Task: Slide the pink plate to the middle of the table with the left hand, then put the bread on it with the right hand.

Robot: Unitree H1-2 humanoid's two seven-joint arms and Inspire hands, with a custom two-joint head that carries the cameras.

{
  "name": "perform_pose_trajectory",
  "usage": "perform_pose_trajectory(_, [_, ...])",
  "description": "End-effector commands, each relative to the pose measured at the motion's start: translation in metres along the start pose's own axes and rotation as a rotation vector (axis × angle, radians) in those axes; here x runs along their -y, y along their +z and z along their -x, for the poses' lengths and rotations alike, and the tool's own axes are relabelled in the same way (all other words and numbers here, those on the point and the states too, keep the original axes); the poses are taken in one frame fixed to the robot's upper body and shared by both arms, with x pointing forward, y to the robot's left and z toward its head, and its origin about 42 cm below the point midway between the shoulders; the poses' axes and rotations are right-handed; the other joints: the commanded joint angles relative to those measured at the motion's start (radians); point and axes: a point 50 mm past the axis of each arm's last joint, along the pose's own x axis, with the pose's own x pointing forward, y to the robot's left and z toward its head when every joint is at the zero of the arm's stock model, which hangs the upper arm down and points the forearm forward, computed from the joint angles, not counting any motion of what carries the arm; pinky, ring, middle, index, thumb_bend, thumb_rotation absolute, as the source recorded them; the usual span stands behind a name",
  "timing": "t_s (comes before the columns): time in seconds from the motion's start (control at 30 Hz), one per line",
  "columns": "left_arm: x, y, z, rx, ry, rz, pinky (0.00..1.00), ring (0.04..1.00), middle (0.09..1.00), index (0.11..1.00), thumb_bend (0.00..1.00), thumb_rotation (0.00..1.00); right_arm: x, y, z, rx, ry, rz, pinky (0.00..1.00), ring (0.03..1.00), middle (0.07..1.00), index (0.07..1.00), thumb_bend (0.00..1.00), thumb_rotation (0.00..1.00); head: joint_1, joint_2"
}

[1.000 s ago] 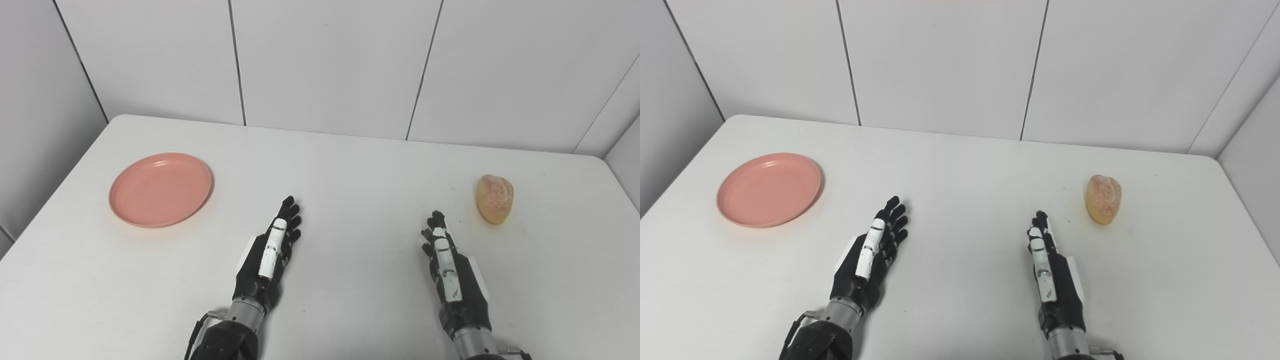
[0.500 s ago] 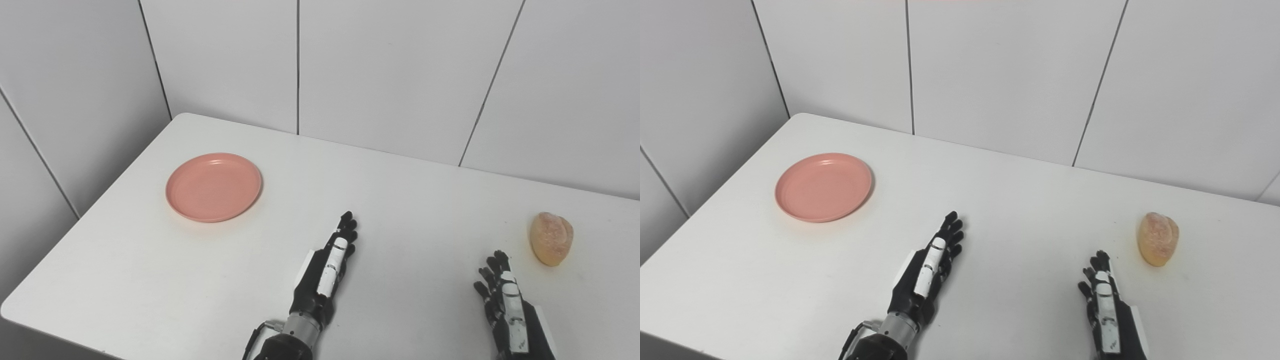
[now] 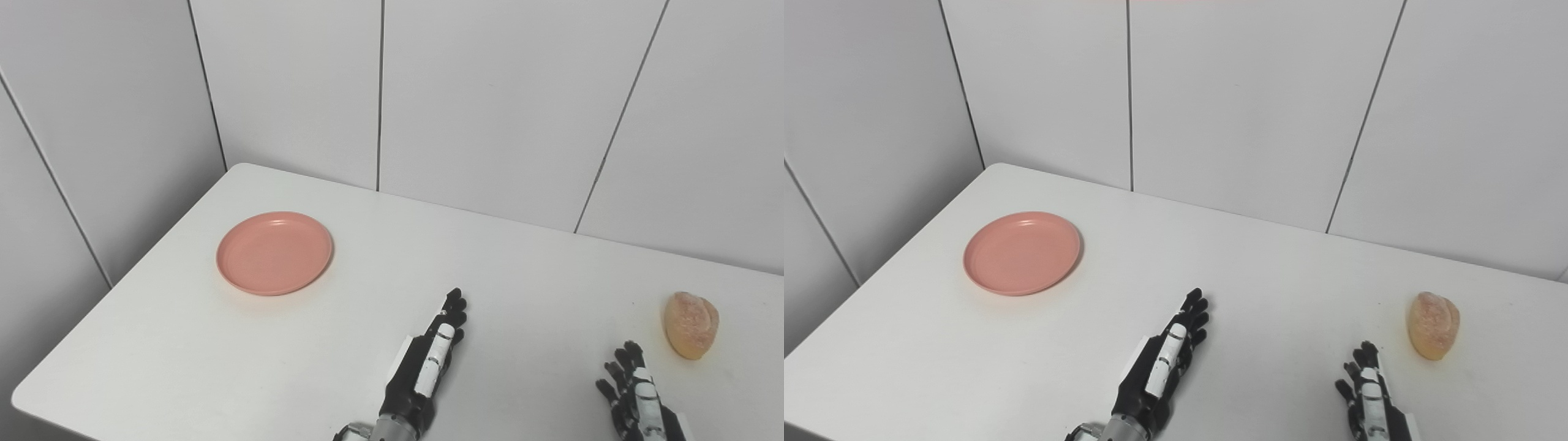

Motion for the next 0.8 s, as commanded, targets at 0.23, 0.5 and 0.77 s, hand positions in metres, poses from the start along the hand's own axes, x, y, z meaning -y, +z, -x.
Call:
perform_pose_trajectory(0.23, [0.002, 0.006, -0.002, 0.010, -0.001, -0.008, 1.00, 1.000, 1.000, 0.994, 0.39, 1.00, -0.001, 0.011, 0.001, 0.072, 0.007, -0.007, 1.00, 1.000, 1.000, 1.000, 0.14, 1.00, -0.003, 0.000])
perform_pose_trajectory(0.5, [-0.004, 0.021, -0.003, 0.052, -0.003, -0.086, 1.00, 0.989, 0.993, 0.976, 0.42, 1.00, -0.002, 0.012, 0.000, 0.069, 0.005, -0.002, 1.00, 1.000, 1.000, 1.000, 0.15, 1.00, -0.001, 0.004])
perform_pose_trajectory(0.77, [-0.016, 0.041, -0.007, 0.121, -0.010, -0.135, 0.99, 0.958, 0.970, 0.959, 0.47, 1.00, -0.001, 0.013, 0.000, 0.068, 0.004, 0.006, 1.00, 1.000, 1.000, 1.000, 0.14, 1.00, 0.008, 0.005])
